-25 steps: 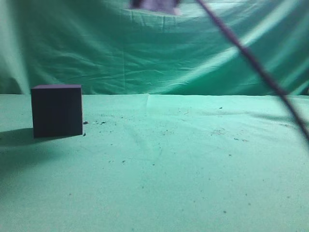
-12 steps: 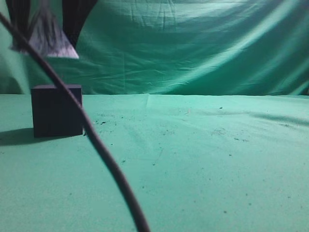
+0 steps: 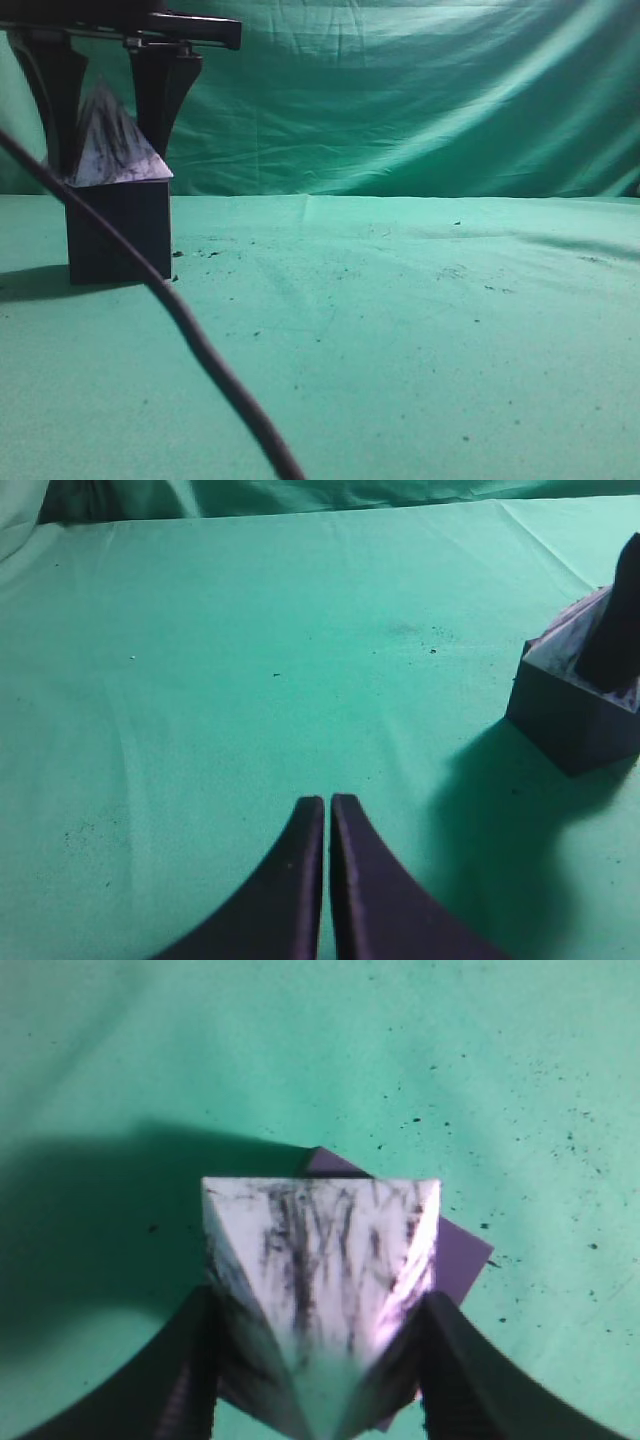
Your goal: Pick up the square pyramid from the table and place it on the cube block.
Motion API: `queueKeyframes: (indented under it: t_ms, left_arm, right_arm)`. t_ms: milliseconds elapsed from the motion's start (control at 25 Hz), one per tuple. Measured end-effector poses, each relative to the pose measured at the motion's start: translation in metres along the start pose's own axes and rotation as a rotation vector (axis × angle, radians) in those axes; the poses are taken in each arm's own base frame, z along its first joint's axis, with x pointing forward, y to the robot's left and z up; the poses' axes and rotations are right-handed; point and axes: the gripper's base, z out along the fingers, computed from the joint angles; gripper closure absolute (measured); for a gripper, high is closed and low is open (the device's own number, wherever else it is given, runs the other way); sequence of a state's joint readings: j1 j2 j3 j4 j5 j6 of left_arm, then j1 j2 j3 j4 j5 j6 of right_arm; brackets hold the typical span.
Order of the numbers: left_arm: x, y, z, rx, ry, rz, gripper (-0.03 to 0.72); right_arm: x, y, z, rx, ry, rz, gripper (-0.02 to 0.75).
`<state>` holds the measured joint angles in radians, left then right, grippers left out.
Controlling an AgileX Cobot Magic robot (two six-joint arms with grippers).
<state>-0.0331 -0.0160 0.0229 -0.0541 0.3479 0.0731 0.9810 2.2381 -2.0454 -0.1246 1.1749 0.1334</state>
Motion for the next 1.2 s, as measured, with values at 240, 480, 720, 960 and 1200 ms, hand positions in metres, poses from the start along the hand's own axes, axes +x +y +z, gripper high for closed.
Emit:
queueKeyframes:
  t_ms: [240, 480, 720, 960, 1200]
  left_arm:
    - [0.000, 0.000, 0.000, 0.000, 0.000, 0.000, 0.688]
    - [0.000, 0.000, 0.000, 0.000, 0.000, 0.000, 0.688]
    - [0.000, 0.000, 0.000, 0.000, 0.000, 0.000, 0.688]
    - [0.000, 0.000, 0.000, 0.000, 0.000, 0.000, 0.688]
    - [0.000, 0.000, 0.000, 0.000, 0.000, 0.000, 0.688]
  right_arm:
    - [-0.004, -0.002, -0.002, 0.014, -0.030, -0.004, 0.361]
    - [-0.003, -0.002, 0.001, 0.025, -0.024, -0.009, 0.188]
    - [-0.011, -0.008, -0.039, 0.043, -0.072, 0.001, 0.237]
    - [-0.012, -0.016, -0.132, -0.001, -0.278, 0.031, 0.489]
    - [0.018, -0.028, -0.230, -0.037, -0.461, 0.011, 0.738]
